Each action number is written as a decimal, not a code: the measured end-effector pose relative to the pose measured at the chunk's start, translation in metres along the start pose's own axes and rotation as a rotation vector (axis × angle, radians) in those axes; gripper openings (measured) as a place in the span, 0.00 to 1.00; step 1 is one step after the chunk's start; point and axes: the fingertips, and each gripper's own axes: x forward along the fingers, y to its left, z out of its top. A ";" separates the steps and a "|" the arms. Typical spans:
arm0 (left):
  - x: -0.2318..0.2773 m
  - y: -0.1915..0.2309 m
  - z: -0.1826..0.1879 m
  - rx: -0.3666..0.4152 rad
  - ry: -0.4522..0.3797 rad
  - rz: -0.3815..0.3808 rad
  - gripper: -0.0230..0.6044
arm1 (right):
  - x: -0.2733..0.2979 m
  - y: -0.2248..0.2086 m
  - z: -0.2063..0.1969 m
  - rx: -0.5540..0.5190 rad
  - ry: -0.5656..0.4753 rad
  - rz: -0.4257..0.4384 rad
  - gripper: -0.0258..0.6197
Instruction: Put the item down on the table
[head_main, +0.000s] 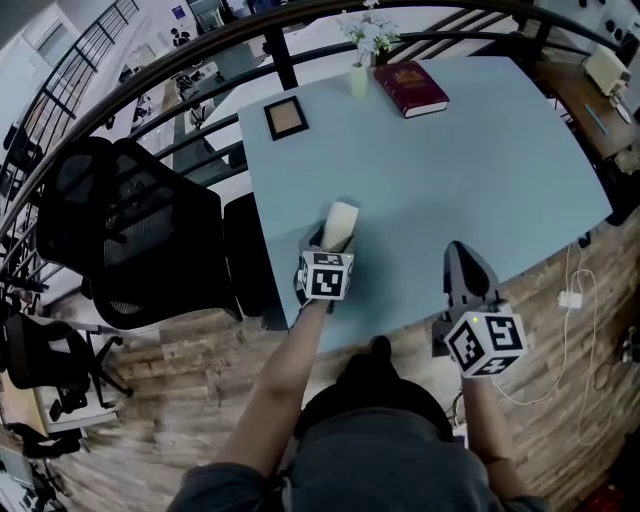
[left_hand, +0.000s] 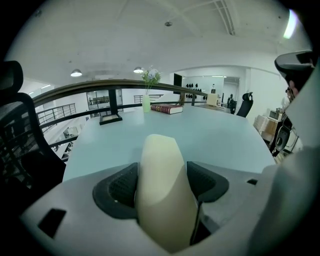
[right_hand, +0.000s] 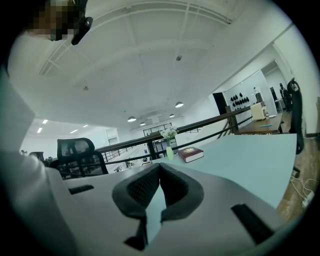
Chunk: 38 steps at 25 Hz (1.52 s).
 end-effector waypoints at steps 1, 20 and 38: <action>0.001 -0.001 0.000 0.011 0.006 0.007 0.53 | 0.001 0.000 -0.001 0.002 0.001 0.000 0.04; 0.007 -0.006 -0.005 0.081 0.049 0.039 0.54 | -0.003 -0.003 -0.002 0.015 0.005 -0.002 0.04; -0.015 -0.005 0.023 0.019 -0.042 0.016 0.53 | -0.009 -0.002 -0.005 0.019 0.007 0.013 0.04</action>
